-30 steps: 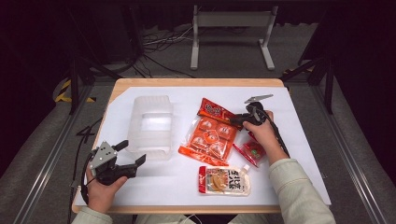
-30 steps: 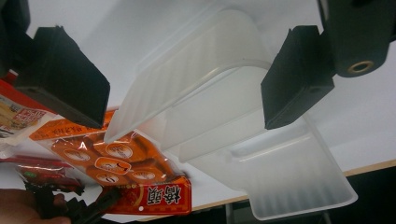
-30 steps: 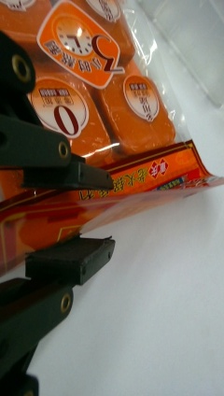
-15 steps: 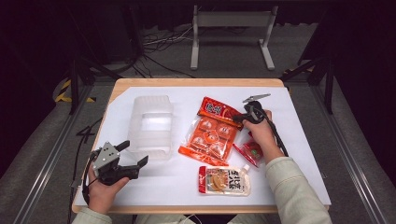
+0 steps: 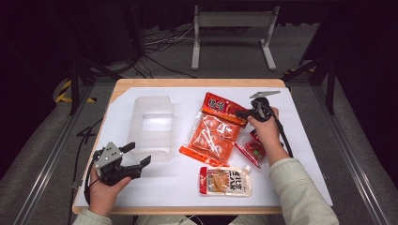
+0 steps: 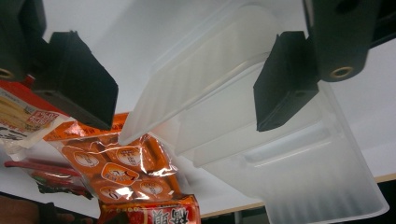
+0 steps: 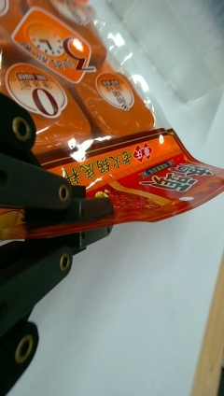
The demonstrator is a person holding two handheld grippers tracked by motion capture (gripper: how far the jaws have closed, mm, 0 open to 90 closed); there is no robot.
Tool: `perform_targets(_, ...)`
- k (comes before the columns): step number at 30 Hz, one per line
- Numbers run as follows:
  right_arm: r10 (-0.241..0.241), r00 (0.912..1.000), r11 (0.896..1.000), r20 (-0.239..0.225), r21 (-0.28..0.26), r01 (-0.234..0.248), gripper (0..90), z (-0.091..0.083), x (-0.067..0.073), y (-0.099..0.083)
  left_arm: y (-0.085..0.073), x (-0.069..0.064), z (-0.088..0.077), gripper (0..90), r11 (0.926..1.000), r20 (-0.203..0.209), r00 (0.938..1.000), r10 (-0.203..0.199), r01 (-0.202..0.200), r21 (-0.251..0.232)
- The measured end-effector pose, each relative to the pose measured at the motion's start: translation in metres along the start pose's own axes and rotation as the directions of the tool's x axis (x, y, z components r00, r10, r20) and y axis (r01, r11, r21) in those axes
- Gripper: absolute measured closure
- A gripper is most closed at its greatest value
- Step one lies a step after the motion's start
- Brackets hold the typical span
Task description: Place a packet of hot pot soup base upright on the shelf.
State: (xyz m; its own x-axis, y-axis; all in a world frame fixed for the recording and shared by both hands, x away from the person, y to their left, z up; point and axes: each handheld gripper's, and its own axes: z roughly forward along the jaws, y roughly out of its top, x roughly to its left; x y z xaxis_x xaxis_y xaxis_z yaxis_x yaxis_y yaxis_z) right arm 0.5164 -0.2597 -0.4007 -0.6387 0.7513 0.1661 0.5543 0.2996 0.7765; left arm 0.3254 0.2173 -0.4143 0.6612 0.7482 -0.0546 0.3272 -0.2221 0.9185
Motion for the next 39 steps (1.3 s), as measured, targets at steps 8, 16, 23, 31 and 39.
perform_targets(8, -0.018, 0.9987, 0.997, -0.048, -0.073, 0.014, 90.0, -0.024, 0.013, 0.017, 0.002, -0.003, -0.001, 21.9, 0.9994, 0.068, 0.9971, -0.032, 0.033, -0.008)
perform_targets(16, -0.05, 0.9947, 0.992, -0.09, -0.12, 0.039, 90.0, -0.044, 0.029, 0.03, 0.007, -0.006, -0.004, 19.8, 0.9999, 0.075, 0.9972, -0.008, 0.009, -0.011)
perform_targets(23, -0.09, 0.9872, 0.982, -0.132, -0.175, 0.067, 90.0, -0.062, 0.046, 0.038, 0.01, -0.012, -0.004, 12.3, 0.9998, 0.093, 0.9956, 0.001, 0.001, -0.02)
perform_targets(31, -0.168, 0.9716, 0.966, -0.166, -0.226, 0.129, 90.0, -0.078, 0.071, 0.048, 0.008, -0.013, -0.006, 4.0, 0.9969, 0.119, 0.9927, 0.022, -0.013, -0.078)
perform_targets(39, -0.262, 0.9488, 0.943, -0.177, -0.256, 0.213, 90.0, -0.09, 0.099, 0.057, 0.01, -0.014, -0.008, 4.8, 0.995, 0.122, 0.9925, 0.004, 0.008, -0.1)
